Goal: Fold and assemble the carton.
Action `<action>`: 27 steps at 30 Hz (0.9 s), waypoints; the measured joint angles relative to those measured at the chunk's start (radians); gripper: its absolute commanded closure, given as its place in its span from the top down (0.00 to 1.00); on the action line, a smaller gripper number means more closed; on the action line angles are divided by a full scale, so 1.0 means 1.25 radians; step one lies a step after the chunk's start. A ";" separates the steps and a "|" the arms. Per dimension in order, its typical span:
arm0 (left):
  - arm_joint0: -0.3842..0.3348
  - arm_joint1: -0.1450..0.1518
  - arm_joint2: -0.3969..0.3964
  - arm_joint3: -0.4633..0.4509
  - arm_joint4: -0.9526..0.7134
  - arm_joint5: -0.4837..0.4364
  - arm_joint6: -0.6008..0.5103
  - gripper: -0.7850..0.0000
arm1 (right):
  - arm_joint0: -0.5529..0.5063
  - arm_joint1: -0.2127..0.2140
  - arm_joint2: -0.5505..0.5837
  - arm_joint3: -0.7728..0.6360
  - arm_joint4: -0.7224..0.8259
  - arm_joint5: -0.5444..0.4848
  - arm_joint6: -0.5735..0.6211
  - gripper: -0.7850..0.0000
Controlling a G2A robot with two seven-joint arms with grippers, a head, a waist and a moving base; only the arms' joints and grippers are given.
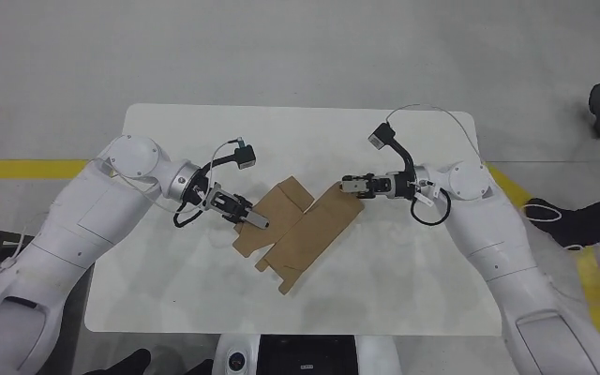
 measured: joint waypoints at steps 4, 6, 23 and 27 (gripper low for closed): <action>-0.009 0.004 0.012 0.001 -0.010 0.000 0.000 0.00 | 0.009 -0.002 -0.026 -0.013 0.018 0.018 0.016 1.00; -0.013 0.005 0.017 0.004 -0.015 0.000 0.000 0.00 | 0.012 -0.001 -0.039 -0.021 0.025 0.027 0.025 1.00; -0.027 0.005 0.030 0.026 -0.020 -0.003 0.003 0.00 | 0.034 0.013 -0.106 -0.040 0.053 0.043 0.041 0.31; -0.029 0.005 0.031 0.027 -0.024 -0.003 0.003 0.00 | 0.040 0.016 -0.119 -0.040 0.061 0.039 0.038 0.20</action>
